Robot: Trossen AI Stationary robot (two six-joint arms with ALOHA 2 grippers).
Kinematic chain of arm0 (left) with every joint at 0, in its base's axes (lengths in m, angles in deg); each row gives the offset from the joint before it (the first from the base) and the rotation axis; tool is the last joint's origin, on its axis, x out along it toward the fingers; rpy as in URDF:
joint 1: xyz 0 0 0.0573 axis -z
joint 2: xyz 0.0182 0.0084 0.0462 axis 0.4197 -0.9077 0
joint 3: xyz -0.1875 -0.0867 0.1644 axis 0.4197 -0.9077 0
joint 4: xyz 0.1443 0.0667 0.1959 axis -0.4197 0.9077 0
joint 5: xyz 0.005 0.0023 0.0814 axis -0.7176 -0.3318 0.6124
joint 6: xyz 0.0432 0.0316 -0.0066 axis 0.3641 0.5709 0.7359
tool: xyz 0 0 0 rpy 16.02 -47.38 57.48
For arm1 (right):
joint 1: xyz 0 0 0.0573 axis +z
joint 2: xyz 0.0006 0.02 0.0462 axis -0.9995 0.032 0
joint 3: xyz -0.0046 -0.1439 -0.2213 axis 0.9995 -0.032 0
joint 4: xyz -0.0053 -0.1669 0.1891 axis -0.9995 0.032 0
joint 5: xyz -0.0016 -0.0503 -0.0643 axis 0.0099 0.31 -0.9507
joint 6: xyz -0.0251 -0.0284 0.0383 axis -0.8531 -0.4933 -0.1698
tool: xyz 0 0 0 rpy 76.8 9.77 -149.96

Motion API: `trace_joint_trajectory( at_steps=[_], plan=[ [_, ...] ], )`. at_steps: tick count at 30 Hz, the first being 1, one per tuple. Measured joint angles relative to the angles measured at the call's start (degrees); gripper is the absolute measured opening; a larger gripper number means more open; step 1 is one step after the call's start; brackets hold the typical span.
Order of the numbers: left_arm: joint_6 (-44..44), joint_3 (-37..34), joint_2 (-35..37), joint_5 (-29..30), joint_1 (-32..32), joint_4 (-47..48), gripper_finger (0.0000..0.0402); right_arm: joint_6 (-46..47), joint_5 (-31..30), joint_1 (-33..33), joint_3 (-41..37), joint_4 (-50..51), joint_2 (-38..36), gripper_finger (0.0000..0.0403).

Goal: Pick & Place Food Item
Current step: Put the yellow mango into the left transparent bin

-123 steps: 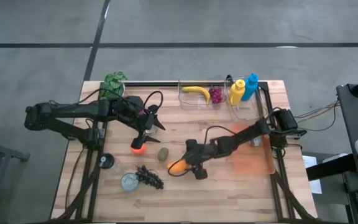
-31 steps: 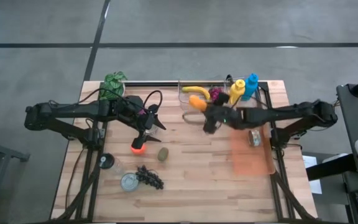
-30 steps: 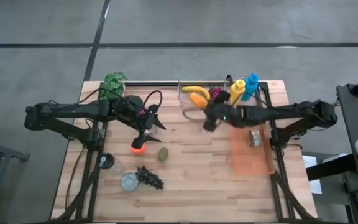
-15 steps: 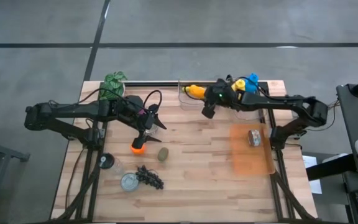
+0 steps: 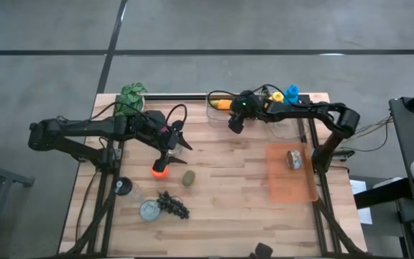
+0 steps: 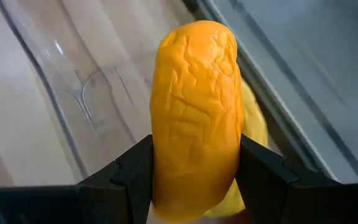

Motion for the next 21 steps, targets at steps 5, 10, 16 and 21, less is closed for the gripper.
trace_joint_trajectory(
  at_steps=[5,10,16,21],
  plan=[
    [0.0,-0.3,0.0,0.0,0.0,-0.2,0.0248,0.0,1.2,-0.7,1.4,-0.2,2.1,0.0182],
    [0.1,-0.3,0.0,0.0,0.0,-0.2,0.0253,0.0,1.2,-0.6,1.6,-0.2,2.2,0.0182],
    [0.2,-0.3,0.0,0.0,0.0,-0.2,0.0263,-0.1,1.2,-0.6,1.6,-0.1,2.2,0.0194],
    [0.2,-0.3,0.0,0.0,0.0,-0.2,0.0270,-0.5,0.9,-0.6,1.6,-0.2,2.2,0.0217]
  ],
)
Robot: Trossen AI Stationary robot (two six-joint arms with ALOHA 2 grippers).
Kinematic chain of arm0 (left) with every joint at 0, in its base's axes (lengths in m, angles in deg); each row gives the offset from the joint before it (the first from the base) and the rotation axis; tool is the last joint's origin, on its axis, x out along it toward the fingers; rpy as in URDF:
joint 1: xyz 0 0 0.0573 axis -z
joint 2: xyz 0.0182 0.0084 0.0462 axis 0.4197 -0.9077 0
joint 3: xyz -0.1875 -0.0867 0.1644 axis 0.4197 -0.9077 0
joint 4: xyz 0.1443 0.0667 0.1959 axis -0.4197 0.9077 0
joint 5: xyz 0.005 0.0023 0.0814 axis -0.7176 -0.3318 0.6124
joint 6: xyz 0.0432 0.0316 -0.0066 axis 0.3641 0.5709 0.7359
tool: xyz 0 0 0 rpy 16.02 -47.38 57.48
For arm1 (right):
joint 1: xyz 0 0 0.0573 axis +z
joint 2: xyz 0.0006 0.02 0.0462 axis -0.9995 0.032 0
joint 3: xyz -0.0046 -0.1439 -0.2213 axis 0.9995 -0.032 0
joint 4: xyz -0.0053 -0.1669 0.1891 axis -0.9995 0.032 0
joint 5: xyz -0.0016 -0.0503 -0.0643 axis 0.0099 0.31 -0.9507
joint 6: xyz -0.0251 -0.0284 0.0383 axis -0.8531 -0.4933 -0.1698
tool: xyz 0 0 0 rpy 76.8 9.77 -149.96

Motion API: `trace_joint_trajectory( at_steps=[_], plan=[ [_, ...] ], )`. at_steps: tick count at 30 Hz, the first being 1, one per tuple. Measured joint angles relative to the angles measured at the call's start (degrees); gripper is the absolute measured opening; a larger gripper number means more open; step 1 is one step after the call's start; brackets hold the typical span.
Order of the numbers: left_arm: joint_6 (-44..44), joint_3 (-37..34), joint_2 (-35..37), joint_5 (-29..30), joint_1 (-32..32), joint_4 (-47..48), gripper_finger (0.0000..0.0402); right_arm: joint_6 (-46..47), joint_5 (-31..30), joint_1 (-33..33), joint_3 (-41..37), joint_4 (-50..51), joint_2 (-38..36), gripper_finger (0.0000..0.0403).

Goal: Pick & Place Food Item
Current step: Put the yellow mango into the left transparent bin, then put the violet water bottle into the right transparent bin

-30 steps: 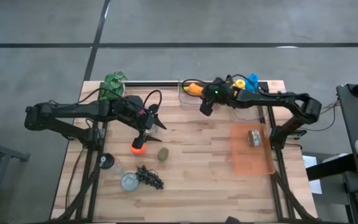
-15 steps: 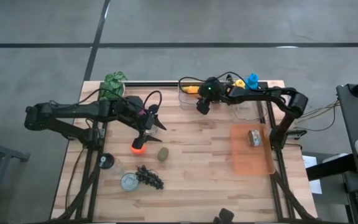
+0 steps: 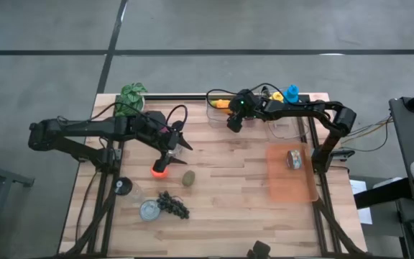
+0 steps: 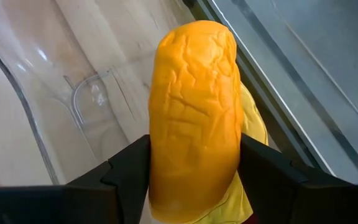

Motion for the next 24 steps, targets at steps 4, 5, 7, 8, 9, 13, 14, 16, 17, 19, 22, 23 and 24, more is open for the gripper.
trace_joint_trajectory(
  at_steps=[4,5,7,8,9,13,14,16,17,19,22,23,24],
  plan=[
    [0.0,0.0,0.0,0.0,0.0,0.0,0.0275,0.0,0.0,0.0,0.0,0.0,0.0,0.0235],
    [0.0,0.0,0.0,0.0,0.0,0.0,0.0276,0.0,0.0,0.0,0.0,0.0,0.0,0.0239],
    [0.0,0.0,0.0,0.0,0.0,0.0,0.0277,-0.1,-0.1,0.0,0.0,0.0,0.0,0.0248],
    [0.0,0.0,0.0,0.0,0.0,0.0,0.0277,-0.2,-0.2,0.0,0.0,0.0,0.0,0.0252],
    [0.0,0.0,0.0,0.0,0.0,0.0,0.0277,-0.2,-0.2,0.0,0.0,0.0,0.0,0.0256],
    [0.0,0.0,0.0,0.0,0.0,0.0,0.0273,-0.2,-0.6,0.0,0.0,0.0,0.0,0.0273],
    [0.0,0.0,0.0,0.0,0.0,0.0,0.0271,-0.1,-0.6,0.0,0.0,0.0,0.0,0.0277],
    [0.0,0.0,0.0,0.0,0.0,0.0,0.0268,0.2,-0.6,0.0,0.0,0.0,0.0,0.0284],
    [0.0,0.0,0.0,0.0,0.0,0.0,0.0266,0.2,-0.6,0.0,0.0,0.0,0.0,0.0288],
    [0.0,0.0,0.0,0.0,0.0,0.0,0.0263,0.2,-0.6,0.0,-0.1,0.1,-0.1,0.0294],
    [-0.1,0.0,0.0,0.0,0.0,0.0,0.0259,0.2,-0.5,0.1,-0.2,0.4,-1.2,0.0302],
    [-0.1,0.0,0.0,0.0,0.0,0.0,0.0258,0.2,-0.6,0.2,-0.2,0.3,-1.9,0.0303],
    [-0.2,0.0,0.0,0.0,0.0,0.0,0.0256,0.3,-0.5,0.2,-0.2,0.3,-2.9,0.0305]
  ],
)
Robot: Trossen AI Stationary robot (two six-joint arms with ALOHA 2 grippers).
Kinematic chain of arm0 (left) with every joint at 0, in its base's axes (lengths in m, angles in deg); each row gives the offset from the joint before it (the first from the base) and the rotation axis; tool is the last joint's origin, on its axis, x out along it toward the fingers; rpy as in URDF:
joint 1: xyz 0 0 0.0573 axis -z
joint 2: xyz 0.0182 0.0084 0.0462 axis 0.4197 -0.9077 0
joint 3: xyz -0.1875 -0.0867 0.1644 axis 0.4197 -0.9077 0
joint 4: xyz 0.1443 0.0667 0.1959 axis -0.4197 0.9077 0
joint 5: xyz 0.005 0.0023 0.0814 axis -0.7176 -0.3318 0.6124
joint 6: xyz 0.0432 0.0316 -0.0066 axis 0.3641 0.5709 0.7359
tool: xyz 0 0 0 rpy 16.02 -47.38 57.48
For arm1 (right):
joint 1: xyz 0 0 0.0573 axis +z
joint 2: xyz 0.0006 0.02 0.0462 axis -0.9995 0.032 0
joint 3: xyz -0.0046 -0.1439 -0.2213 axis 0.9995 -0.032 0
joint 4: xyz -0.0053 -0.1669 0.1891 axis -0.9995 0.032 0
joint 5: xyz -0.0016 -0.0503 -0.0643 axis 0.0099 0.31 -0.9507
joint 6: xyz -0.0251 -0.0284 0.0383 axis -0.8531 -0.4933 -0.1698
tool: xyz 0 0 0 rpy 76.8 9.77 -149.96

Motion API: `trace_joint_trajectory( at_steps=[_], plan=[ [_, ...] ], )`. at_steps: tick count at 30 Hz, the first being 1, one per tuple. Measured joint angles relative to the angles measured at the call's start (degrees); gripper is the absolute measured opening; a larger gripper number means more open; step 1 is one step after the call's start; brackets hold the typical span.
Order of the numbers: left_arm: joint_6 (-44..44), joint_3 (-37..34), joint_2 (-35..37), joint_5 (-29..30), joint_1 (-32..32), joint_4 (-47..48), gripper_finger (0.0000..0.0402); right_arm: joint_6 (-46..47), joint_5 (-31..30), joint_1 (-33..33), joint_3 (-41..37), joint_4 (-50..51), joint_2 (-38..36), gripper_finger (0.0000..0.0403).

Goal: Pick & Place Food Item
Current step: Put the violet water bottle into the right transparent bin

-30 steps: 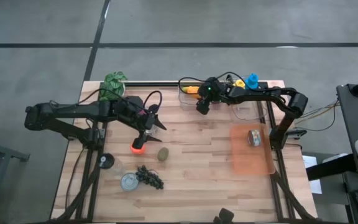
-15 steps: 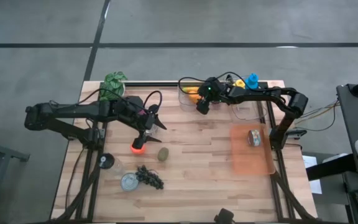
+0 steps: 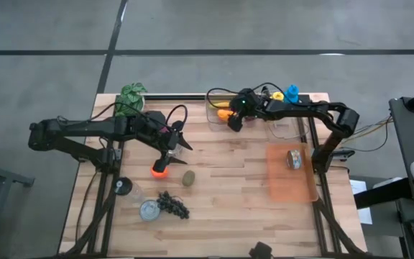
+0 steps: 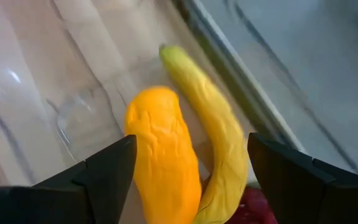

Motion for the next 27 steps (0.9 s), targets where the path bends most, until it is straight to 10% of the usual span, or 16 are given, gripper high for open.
trace_joint_trajectory(
  at_steps=[27],
  plan=[
    [0.0,0.0,0.0,0.0,0.0,0.0,0.0270,1.7,-4.9,25.6,-3.4,-0.4,-15.5,0.0262]
  ],
)
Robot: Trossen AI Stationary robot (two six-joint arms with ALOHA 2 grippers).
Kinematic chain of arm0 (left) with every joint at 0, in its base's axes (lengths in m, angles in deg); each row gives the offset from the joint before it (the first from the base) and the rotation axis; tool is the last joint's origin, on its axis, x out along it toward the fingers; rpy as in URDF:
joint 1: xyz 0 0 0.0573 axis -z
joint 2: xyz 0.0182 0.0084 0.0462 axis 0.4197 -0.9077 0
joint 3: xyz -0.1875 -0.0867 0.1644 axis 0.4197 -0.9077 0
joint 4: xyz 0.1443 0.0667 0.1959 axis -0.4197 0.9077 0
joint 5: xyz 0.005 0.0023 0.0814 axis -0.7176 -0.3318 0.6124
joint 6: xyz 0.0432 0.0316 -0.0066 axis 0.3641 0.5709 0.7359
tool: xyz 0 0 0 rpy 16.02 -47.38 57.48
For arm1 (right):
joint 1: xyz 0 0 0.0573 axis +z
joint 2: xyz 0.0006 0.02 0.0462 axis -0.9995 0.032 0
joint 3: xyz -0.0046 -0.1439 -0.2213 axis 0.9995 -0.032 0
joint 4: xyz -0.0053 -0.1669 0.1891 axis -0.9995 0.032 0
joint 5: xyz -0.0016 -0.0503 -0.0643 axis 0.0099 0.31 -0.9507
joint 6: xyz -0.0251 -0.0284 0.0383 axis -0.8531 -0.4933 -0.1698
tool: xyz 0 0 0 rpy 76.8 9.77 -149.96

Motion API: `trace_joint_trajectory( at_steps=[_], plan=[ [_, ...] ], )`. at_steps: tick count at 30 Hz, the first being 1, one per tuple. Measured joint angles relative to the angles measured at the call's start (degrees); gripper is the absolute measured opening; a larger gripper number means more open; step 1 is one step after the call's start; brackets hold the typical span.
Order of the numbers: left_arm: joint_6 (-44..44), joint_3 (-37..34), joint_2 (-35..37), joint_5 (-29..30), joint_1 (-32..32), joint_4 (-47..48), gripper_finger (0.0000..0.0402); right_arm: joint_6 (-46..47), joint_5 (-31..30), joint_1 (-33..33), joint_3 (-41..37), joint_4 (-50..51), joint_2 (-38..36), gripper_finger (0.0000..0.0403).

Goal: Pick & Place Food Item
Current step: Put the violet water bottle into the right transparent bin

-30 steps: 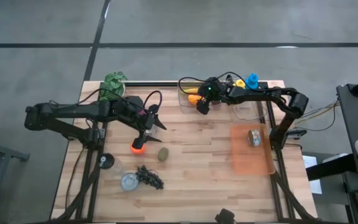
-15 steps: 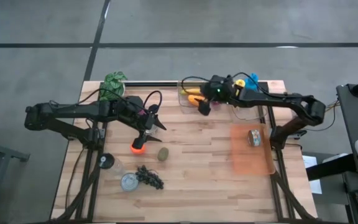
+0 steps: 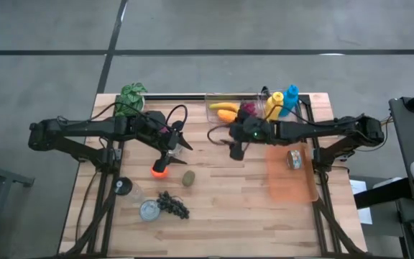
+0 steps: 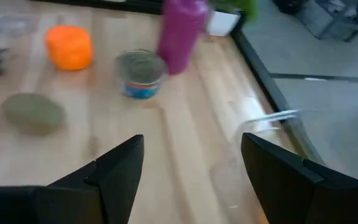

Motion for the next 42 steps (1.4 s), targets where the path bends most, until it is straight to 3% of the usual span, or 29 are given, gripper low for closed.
trace_joint_trajectory(
  at_steps=[10,13,17,21,24,32,42],
  plan=[
    [-0.4,0.5,0.0,1.7,0.0,7.5,0.0276,0.0,-3.1,7.5,-0.3,-2.4,1.1,0.0244],
    [-1.7,0.6,0.0,6.7,0.0,8.7,0.0272,-0.1,-3.2,8.6,-0.3,-2.5,1.1,0.0245],
    [-4.7,1.7,0.3,17.6,0.0,10.5,0.0265,-0.2,-3.2,9.4,-0.3,-2.6,1.1,0.0250],
    [-11.5,5.4,0.4,27.6,-0.1,17.3,0.0260,-0.5,-3.2,9.6,-0.3,-2.9,1.1,0.0255],
    [-15.9,8.8,0.4,31.7,-1.3,24.5,0.0256,-0.5,-3.2,9.6,-0.3,-2.9,1.1,0.0256],
    [-30.0,14.2,0.4,32.1,-10.8,37.0,0.0248,-1.8,-2.6,9.6,-0.1,-3.5,1.1,0.0243],
    [-27.0,14.1,-0.1,29.2,-25.1,40.9,0.0232,-1.7,-2.1,9.7,1.3,-3.2,1.1,0.0241]
  ],
)
